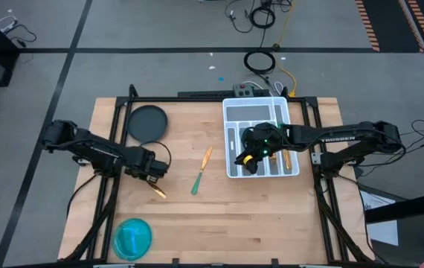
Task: Sort silverware
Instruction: Put the left green knife into the silverware tray
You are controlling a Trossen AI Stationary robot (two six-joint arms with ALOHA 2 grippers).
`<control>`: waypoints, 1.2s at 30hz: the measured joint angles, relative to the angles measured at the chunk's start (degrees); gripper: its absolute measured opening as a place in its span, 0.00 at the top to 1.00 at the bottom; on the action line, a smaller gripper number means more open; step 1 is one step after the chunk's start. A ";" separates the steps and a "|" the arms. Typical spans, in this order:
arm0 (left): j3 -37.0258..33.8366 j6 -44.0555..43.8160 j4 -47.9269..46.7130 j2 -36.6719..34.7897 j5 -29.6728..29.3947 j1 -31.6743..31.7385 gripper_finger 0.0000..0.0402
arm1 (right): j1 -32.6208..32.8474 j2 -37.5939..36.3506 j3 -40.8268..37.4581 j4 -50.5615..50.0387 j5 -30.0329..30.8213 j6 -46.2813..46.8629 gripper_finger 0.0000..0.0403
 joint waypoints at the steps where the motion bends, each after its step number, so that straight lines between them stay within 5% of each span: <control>1: 0.02 -1.08 -0.07 0.19 -0.11 -0.37 0.73 | 0.00 0.00 0.00 -0.14 0.00 -0.14 0.75; 13: 0.00 -6.62 -0.42 0.31 -0.95 -3.30 0.98 | 0.00 0.00 0.02 -0.68 -0.26 -0.59 0.75; 26: -1.18 -10.17 9.21 2.62 -0.69 -3.96 0.99 | 3.58 0.00 0.02 -5.57 -0.31 -0.87 0.75; 36: 0.65 -12.52 30.30 2.96 -9.97 -3.85 0.99 | 4.50 0.00 0.02 -5.80 -0.28 -1.44 0.75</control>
